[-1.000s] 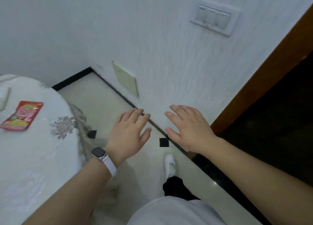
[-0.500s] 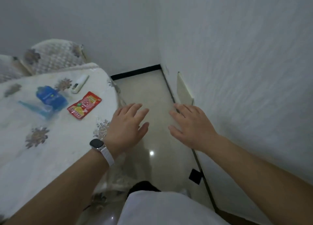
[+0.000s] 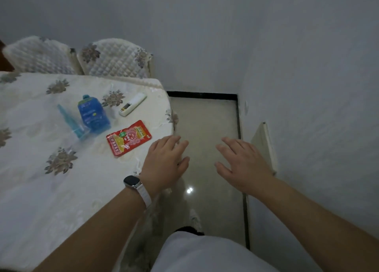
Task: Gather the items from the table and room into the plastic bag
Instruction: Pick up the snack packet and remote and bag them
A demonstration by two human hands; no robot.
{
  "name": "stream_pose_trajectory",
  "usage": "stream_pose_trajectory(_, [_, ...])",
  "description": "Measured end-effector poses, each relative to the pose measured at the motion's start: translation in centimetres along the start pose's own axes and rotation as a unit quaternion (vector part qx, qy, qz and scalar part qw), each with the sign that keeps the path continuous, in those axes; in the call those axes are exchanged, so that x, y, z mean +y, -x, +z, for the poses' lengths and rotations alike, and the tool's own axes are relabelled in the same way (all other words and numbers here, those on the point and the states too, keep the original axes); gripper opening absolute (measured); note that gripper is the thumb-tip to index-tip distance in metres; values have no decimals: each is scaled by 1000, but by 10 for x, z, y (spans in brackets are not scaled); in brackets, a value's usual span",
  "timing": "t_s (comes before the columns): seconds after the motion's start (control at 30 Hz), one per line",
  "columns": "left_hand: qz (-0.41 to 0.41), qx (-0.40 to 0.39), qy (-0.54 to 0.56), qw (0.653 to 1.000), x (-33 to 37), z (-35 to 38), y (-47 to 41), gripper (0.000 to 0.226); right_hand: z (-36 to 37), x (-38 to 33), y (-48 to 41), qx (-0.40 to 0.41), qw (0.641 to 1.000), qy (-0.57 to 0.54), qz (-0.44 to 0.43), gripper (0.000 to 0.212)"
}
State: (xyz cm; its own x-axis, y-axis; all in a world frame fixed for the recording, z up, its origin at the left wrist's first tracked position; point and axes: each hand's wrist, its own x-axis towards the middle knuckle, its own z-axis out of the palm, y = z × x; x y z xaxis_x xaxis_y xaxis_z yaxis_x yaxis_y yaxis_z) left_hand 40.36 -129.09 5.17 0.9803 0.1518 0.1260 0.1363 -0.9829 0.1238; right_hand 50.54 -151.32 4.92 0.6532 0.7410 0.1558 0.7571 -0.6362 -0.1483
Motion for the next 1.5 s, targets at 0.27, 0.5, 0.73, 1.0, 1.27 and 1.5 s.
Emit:
stream_pose_trajectory(0.27, [-21, 26, 21, 999, -56, -1, -112, 48, -6, 38, -132, -11, 1000, 11, -26, 56])
stream_pose_trajectory(0.5, [-89, 24, 22, 996, -87, 22, -158, 46, 22, 64, -211, -23, 996, -30, -86, 54])
stream_pose_trajectory(0.73, [-216, -36, -24, 975, -104, 33, -201, 51, 55, 97, -318, -45, 977, -78, -196, 52])
stream_pose_trajectory(1.0, [-352, -16, -69, 933, -105, 16, -219, 47, 77, 92, -421, -68, 916, -116, -379, 48])
stream_pose_trajectory(1.27, [-460, -16, -64, 885, -133, 33, -168, 48, 109, 17, -458, -130, 852, -108, -496, 53])
stream_pose_trajectory(1.5, [-498, -43, 29, 865, -192, 78, -127, 50, 130, -45, -485, -170, 835, -46, -522, 52])
